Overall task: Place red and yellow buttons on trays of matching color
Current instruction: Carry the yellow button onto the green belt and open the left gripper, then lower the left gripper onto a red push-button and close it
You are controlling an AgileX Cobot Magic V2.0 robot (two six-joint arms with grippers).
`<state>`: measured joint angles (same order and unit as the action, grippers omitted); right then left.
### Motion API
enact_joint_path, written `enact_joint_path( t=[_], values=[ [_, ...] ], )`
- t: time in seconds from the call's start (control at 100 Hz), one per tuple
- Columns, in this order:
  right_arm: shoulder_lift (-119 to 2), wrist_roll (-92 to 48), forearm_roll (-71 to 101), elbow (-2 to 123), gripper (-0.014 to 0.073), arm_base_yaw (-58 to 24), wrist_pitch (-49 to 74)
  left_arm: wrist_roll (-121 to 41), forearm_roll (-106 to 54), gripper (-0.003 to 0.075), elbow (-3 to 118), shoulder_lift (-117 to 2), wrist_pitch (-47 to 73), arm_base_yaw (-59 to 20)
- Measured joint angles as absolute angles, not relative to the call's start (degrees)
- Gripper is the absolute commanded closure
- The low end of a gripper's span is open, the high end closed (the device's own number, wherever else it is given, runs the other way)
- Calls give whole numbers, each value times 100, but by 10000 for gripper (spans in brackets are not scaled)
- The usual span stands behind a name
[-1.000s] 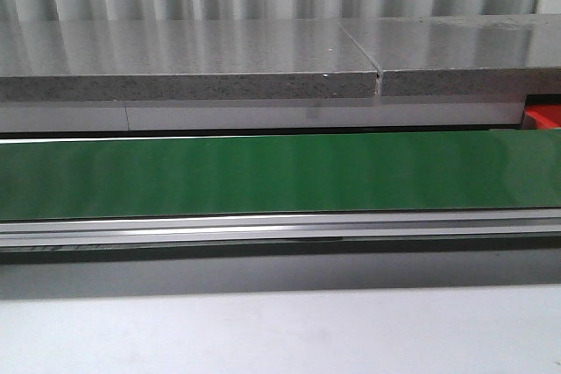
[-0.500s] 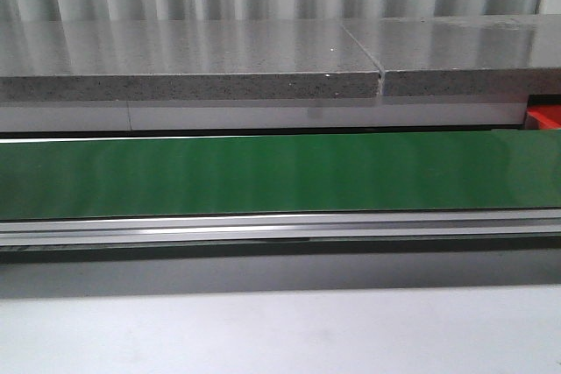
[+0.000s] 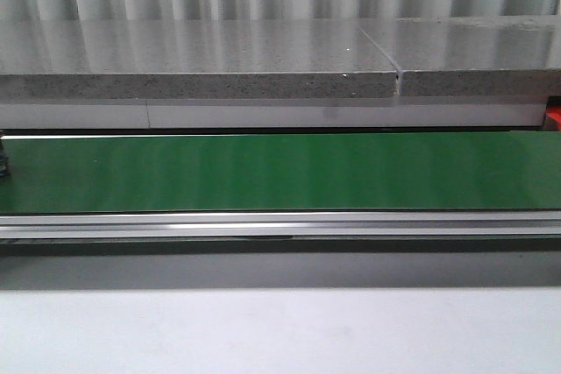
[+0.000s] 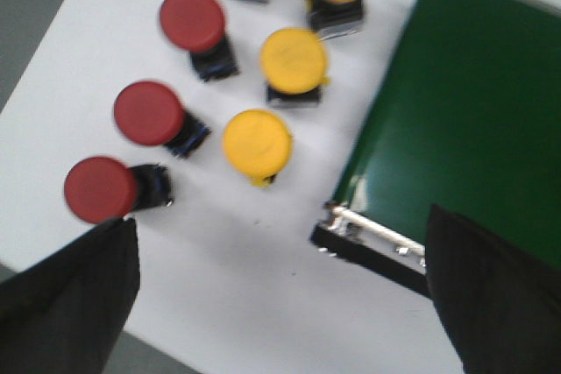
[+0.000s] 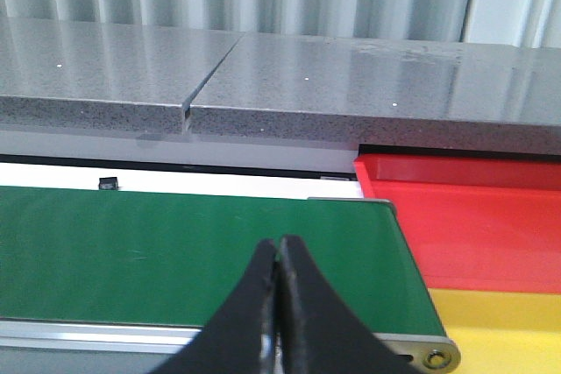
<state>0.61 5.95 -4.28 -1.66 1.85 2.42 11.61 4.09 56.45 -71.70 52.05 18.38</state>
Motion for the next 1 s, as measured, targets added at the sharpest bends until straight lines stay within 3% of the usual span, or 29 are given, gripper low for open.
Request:
enact_joint_path(
  t=[0.21,0.41,1.0],
  values=[
    [61,595,-428,-166,663,185,242,1506,513,99,4548,-7170,4322,2678],
    [61,595,-428,-166,663,185,242,1628,513,99,4431,-7327,3985,3350],
    [61,595,-428,-166,663,185,242,1766,617,99,4816,-8707,3407,3683]
  ],
)
